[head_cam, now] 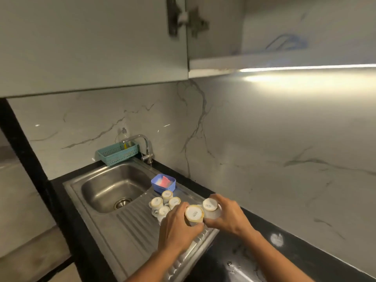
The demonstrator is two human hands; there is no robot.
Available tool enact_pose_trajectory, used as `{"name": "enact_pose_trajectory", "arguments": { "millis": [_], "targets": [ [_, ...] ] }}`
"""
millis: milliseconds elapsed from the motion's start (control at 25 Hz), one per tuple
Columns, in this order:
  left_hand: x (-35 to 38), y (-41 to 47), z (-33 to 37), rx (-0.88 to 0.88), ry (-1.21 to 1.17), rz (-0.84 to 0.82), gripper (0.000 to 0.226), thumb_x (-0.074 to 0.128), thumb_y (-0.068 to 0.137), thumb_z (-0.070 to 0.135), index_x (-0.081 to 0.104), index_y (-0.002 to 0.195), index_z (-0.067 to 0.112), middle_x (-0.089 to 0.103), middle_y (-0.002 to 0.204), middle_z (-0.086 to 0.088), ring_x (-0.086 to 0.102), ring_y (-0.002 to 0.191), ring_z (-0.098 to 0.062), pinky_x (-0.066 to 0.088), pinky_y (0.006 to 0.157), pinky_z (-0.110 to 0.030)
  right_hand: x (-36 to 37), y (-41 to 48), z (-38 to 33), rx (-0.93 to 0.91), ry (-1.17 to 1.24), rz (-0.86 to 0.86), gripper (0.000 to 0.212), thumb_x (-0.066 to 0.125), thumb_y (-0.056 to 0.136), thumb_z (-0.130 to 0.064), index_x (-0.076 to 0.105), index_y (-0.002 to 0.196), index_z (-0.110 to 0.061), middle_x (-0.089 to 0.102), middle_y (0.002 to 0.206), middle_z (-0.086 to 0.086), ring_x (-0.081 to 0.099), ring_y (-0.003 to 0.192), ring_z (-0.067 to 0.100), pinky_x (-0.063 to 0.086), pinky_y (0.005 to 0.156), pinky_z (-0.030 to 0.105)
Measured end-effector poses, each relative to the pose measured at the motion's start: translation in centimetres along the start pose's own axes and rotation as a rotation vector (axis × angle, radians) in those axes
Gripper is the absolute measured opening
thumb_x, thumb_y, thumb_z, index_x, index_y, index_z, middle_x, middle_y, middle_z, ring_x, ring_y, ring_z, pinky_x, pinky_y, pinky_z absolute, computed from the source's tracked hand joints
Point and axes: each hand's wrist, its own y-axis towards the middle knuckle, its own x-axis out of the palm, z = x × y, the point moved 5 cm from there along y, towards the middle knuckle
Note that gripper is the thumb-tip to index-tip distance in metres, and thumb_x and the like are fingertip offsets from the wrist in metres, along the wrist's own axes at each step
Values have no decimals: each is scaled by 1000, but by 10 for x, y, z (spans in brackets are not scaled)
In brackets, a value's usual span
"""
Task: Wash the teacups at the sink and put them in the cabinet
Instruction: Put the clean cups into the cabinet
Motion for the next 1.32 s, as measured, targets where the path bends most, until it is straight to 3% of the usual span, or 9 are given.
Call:
{"name": "enact_pose_trajectory", "arguments": {
  "millis": [240,360,480,640,760,960,1160,1320],
  "targets": [
    [-97,-32,124,211,-38,51,44,75,61,63,60,87,32,68,79,16,64,74,-1,56,69,-35,-135,-64,-80,-114,-97,144,58,78,53,-61,60,102,-36,70,89,-12,65,82,11,56,72,35],
    [-150,-43,181,276,-123,31,46,82,59,61,66,88,30,72,76,17,68,70,0,60,69,-35,-204,-90,-130,-193,-140,142,55,83,58,-61,65,103,-35,69,93,-14,63,84,5,51,67,23],
    [-196,-53,228,320,-189,37,48,83,61,64,69,90,29,73,80,13,70,73,-3,62,72,-34,-260,-109,-173,-246,-156,154,43,90,61,-48,69,95,-32,67,86,-16,61,80,0,43,60,14],
    [-253,-45,287,364,-219,37,45,86,64,56,68,93,26,72,87,6,69,81,-10,55,64,-27,-328,-112,-218,-212,-111,169,35,90,66,-36,72,94,-25,69,78,-13,63,72,6,48,59,22],
    [-283,-20,326,406,-255,27,44,86,65,52,69,94,23,73,88,3,70,84,-13,55,68,-27,-374,-102,-242,-230,-57,149,28,87,72,-30,72,92,-19,72,73,-14,68,72,11,50,57,24],
    [-302,43,369,421,-344,103,45,88,64,49,73,88,14,73,80,-3,65,71,-13,49,62,-27,-427,-51,-260,-216,-7,225,34,84,75,-31,71,100,-13,74,86,6,68,73,16,51,58,25],
    [-267,106,366,418,-362,66,47,91,64,41,71,98,14,73,89,-3,70,78,-13,59,65,-26,-429,20,-234,-121,-20,155,35,83,76,-25,65,104,-14,68,87,5,61,70,15,46,50,21],
    [-246,134,363,456,-329,115,60,91,57,52,73,101,17,73,86,3,71,77,-12,63,70,-33,-425,55,-208,-11,42,80,46,83,75,-20,61,114,-11,71,106,13,69,99,27,54,72,30]
  ]
}}
